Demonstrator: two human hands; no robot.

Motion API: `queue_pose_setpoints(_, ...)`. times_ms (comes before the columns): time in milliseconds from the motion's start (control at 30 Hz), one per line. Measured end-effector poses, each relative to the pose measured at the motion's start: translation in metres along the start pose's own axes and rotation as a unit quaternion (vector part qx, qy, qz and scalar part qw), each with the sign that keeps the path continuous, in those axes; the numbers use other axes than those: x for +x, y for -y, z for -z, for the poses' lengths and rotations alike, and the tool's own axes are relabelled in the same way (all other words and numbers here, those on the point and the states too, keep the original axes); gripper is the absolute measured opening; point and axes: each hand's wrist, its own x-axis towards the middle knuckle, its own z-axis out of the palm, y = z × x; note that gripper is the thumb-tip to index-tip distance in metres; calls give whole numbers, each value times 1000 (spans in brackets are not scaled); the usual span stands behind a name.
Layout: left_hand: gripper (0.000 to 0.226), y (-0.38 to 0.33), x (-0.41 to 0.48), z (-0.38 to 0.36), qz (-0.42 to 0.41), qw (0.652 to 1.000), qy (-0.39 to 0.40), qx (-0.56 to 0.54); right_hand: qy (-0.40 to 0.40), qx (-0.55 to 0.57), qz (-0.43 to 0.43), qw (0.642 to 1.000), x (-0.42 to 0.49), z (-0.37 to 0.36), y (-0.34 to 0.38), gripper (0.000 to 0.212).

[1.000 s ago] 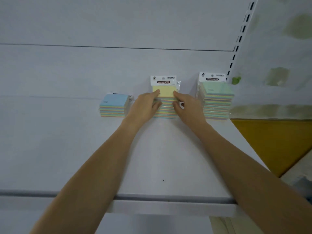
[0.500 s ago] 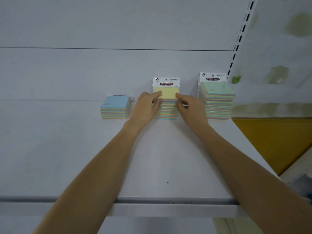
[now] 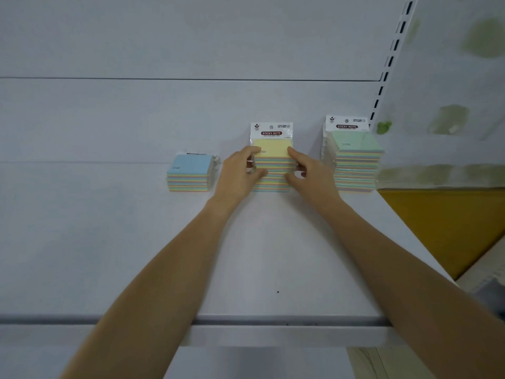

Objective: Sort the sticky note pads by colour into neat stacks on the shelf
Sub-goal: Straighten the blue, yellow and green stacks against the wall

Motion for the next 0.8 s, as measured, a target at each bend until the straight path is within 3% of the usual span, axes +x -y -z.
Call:
queue_pose_setpoints(633, 33, -1, 3, 2, 8, 999, -38, -13, -40, -73, 57, 995, 2, -1, -1, 38)
queue_pose_setpoints(733, 43, 0, 1, 3, 34, 998, -25, -41, -40, -48, 44, 997, 0, -2, -1, 43)
queue_pose_setpoints(800, 61, 4, -2, 3, 75, 996, 15, -48, -18, -42, 13, 999, -2, -2, -1, 62)
